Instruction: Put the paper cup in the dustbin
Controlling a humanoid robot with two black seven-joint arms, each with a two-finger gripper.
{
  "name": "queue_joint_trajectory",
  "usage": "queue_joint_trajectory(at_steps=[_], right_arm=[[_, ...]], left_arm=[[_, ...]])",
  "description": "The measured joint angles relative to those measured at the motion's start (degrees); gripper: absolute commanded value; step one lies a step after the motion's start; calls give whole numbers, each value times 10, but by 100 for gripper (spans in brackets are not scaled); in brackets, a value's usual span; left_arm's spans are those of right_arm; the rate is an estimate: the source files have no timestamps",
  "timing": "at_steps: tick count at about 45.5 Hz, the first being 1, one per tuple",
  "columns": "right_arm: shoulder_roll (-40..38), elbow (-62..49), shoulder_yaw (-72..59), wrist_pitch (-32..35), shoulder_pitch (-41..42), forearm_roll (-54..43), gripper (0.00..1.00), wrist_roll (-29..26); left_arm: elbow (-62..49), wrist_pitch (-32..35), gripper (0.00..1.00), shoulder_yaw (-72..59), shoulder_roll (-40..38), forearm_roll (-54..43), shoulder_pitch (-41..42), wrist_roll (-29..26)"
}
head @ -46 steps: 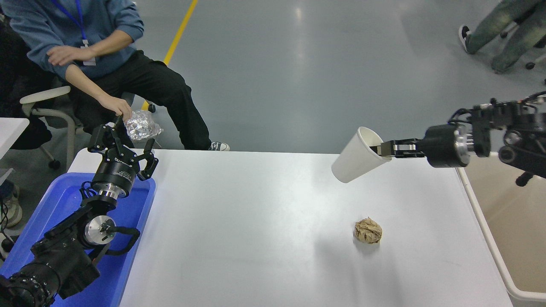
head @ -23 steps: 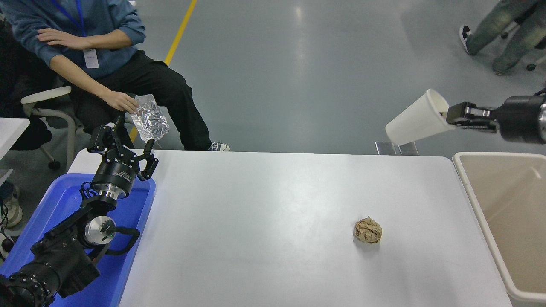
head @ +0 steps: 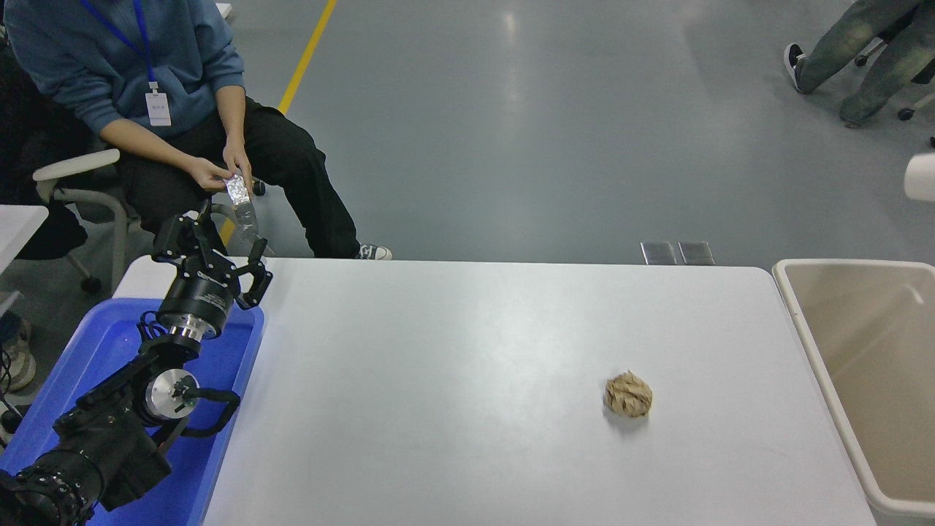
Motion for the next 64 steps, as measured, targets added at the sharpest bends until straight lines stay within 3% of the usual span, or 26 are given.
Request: queue_joint_trajectory(at_steps=[9, 20, 35, 60, 64], right_arm=[[70, -82, 91, -73, -84, 100, 0, -114], [157, -154, 162, -164, -138, 141, 0, -180], [236, -182, 211, -259, -180, 157, 0, -204], [282, -189, 242, -290, -205, 160, 0, -207], [287, -191, 243, -291, -205, 160, 50, -207]], left_arm=[[0, 0, 100, 0, 0, 0, 0, 0], [0, 0, 100, 0, 0, 0, 0, 0], [0, 1, 100, 0, 0, 0, 0, 0], [0, 1, 100, 0, 0, 0, 0, 0], [0, 1, 100, 0, 0, 0, 0, 0]])
